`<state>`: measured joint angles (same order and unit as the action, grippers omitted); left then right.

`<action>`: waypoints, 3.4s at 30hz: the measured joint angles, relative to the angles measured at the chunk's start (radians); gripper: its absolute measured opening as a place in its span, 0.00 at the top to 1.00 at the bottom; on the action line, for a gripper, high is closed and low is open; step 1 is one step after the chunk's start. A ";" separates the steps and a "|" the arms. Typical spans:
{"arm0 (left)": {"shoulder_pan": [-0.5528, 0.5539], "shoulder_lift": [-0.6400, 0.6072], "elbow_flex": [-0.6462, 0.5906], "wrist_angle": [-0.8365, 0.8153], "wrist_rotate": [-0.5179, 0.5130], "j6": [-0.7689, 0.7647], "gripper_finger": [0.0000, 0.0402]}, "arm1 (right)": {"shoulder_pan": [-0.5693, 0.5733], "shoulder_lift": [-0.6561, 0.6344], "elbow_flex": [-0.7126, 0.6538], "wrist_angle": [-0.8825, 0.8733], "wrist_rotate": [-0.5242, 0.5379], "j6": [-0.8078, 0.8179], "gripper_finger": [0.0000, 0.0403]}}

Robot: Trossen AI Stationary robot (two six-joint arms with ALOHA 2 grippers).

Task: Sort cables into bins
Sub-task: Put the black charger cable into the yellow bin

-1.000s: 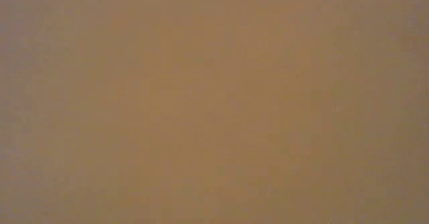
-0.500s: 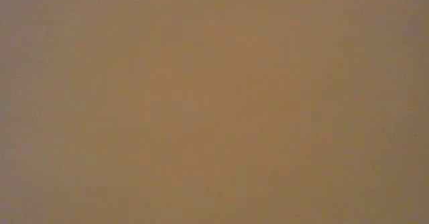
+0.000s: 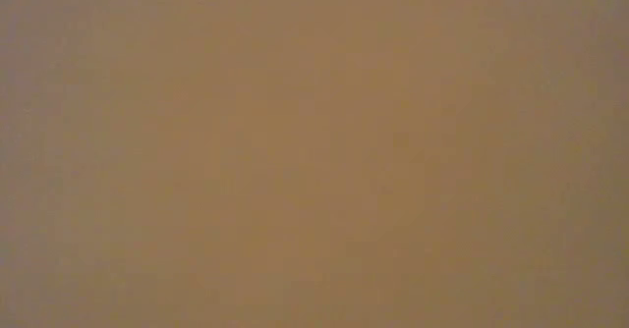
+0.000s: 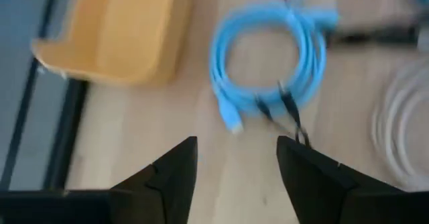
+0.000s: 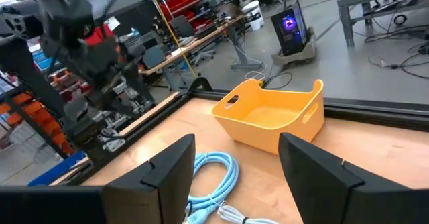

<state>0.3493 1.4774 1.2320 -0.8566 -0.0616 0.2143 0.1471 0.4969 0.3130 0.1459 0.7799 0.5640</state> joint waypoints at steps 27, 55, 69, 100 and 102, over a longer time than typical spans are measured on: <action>-0.117 0.214 -0.176 0.241 0.110 -0.166 0.54 | 0.001 0.001 0.000 0.000 0.000 0.038 0.47; -0.071 0.197 -0.297 0.324 0.197 -0.292 0.97 | 0.001 0.001 0.000 0.007 -0.027 0.042 0.47; 0.028 0.034 0.005 0.142 0.000 -0.175 0.99 | 0.001 0.003 0.000 0.003 -0.027 0.036 0.47; 0.270 0.448 0.448 0.025 0.279 -0.045 1.00 | 0.000 0.023 0.000 0.007 -0.024 0.042 0.47; 0.265 0.462 0.448 0.011 0.232 0.044 1.00 | 0.000 0.024 0.000 0.006 -0.024 0.045 0.47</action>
<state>0.6142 1.9390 1.6798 -0.8455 0.1703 0.2583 0.1474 0.5209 0.3134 0.1524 0.7563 0.6093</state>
